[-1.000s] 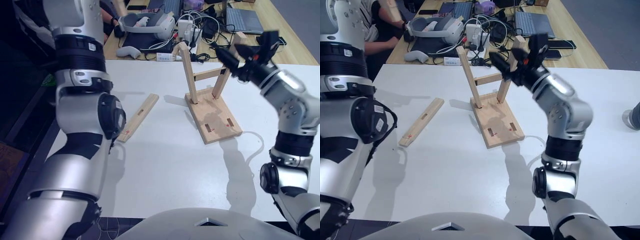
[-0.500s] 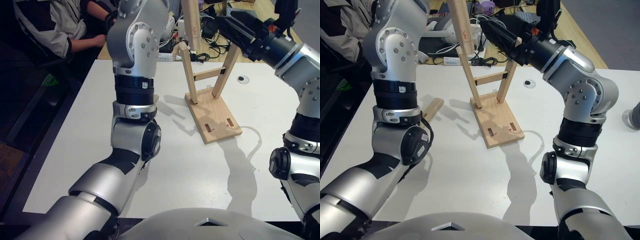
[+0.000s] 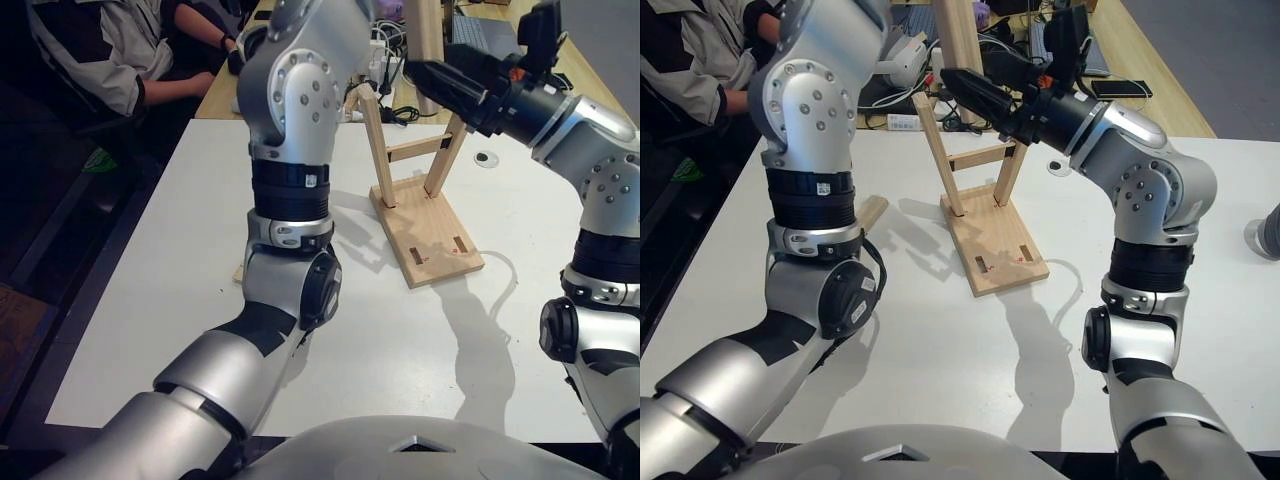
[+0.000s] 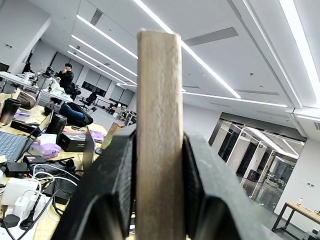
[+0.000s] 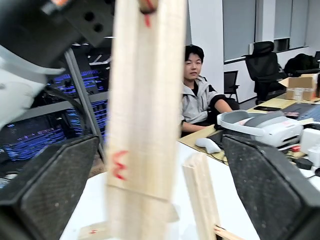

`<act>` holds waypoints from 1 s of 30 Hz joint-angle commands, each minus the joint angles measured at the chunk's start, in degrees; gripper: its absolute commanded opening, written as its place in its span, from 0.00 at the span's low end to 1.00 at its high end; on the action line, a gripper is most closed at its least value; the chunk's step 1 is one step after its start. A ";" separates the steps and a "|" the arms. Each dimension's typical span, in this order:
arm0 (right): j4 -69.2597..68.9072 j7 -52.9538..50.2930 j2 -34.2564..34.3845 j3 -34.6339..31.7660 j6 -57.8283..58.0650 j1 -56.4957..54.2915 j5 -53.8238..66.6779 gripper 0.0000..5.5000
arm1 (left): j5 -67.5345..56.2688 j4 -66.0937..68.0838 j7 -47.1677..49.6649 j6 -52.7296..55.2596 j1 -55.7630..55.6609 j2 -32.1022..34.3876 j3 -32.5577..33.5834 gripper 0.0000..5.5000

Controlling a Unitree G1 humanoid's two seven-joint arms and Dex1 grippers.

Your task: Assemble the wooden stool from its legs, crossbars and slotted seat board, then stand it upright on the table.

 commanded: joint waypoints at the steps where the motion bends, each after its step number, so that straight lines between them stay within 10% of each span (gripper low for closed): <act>1: 1.12 0.61 -2.25 0.70 -1.60 1.20 -2.29 0.83 | -1.96 -5.71 1.34 6.00 2.71 2.96 1.01 0.19; 14: 3.42 1.40 -4.88 0.77 -3.88 2.03 -6.13 0.83 | -9.42 -15.48 0.28 23.32 6.70 12.50 4.21 0.19; 30: -3.25 -0.22 -1.60 3.09 0.80 5.17 -0.01 0.83 | -6.51 -8.55 -0.46 14.96 4.54 3.04 -2.78 0.19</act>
